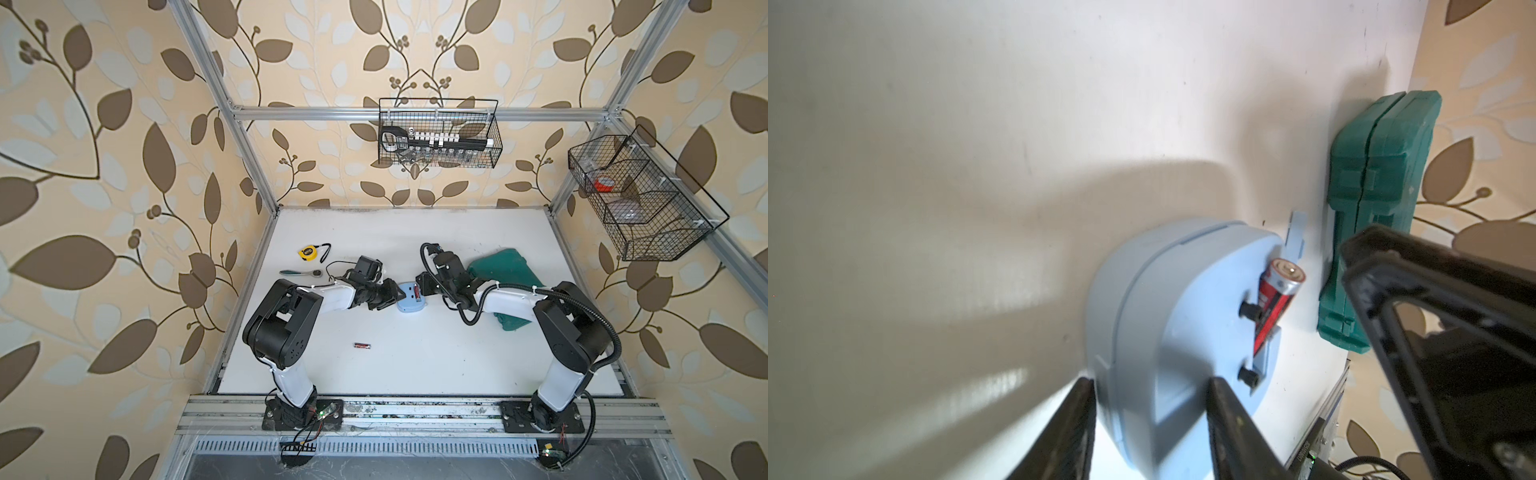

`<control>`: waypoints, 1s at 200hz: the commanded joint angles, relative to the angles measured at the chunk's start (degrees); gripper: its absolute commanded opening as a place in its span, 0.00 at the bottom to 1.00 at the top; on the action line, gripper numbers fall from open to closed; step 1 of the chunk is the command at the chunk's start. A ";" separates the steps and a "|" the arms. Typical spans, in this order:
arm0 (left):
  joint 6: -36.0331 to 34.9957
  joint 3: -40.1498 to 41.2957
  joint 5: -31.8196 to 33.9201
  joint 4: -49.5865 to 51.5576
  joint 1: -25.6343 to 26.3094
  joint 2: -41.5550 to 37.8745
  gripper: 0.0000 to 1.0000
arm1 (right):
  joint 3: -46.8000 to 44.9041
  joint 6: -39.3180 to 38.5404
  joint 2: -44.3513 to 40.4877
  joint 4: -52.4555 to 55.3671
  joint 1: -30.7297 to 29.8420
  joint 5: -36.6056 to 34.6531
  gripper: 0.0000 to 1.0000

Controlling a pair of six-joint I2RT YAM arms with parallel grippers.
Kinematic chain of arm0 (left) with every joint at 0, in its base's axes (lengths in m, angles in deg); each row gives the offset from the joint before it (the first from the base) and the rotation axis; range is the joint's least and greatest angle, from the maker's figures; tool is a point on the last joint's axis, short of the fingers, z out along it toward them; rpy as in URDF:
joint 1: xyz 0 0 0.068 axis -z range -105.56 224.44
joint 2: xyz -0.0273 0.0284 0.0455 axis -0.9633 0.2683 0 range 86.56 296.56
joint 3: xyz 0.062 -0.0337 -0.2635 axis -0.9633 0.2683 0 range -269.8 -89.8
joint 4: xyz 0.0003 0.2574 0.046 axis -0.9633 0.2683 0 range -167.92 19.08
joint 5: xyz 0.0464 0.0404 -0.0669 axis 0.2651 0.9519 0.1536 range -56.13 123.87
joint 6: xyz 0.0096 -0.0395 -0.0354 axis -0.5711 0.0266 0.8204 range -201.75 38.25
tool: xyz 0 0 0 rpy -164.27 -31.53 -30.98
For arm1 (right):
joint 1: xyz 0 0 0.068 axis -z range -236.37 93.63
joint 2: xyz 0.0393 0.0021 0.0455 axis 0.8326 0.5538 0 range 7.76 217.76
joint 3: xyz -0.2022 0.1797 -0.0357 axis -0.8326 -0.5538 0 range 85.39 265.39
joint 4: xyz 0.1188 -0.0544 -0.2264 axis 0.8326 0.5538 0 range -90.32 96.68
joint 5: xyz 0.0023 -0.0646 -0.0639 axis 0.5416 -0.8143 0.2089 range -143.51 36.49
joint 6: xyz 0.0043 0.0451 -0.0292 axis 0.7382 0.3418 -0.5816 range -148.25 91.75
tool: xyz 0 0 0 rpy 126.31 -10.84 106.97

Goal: Insert the battery into the alarm
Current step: Install the battery in the alarm.

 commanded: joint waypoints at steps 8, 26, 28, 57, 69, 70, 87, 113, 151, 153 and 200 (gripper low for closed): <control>-2.06 0.08 3.33 6.19 0.38 2.33 0.45 | 3.70 -1.87 2.65 4.00 -0.10 3.42 0.11; -2.06 0.10 3.33 6.19 0.44 2.30 0.45 | 3.98 -2.12 3.05 4.49 -0.05 3.80 0.09; -2.06 0.10 3.33 6.19 0.40 2.34 0.45 | 3.92 -2.18 3.06 4.47 -0.10 3.88 0.09; -2.06 -0.03 3.25 6.10 0.39 2.80 0.44 | 4.25 -2.65 3.72 5.52 -0.03 5.46 0.06; -2.05 -0.17 3.11 6.19 0.39 3.17 0.44 | 3.99 -2.65 3.68 5.70 -0.09 5.75 0.05; -2.01 -0.16 3.09 6.14 0.43 3.18 0.44 | 3.99 -2.61 3.68 5.70 -0.06 5.75 0.05; -1.88 -0.16 2.94 6.10 0.39 3.27 0.44 | 3.48 -2.42 3.68 5.70 -0.10 6.06 0.03; -1.80 -0.20 2.98 6.27 0.38 3.28 0.44 | 2.18 -2.03 3.50 5.02 -0.11 6.85 0.02; -1.62 -0.34 3.11 6.67 0.38 3.53 0.44 | -0.73 -0.68 3.15 3.20 -0.07 6.02 0.00; -1.62 -0.36 3.10 6.64 0.38 3.53 0.44 | -0.88 -0.59 3.15 3.16 -0.06 6.02 0.00; -1.53 -0.35 2.80 6.72 0.38 3.44 0.44 | -4.06 1.73 3.24 1.20 -0.06 7.28 0.00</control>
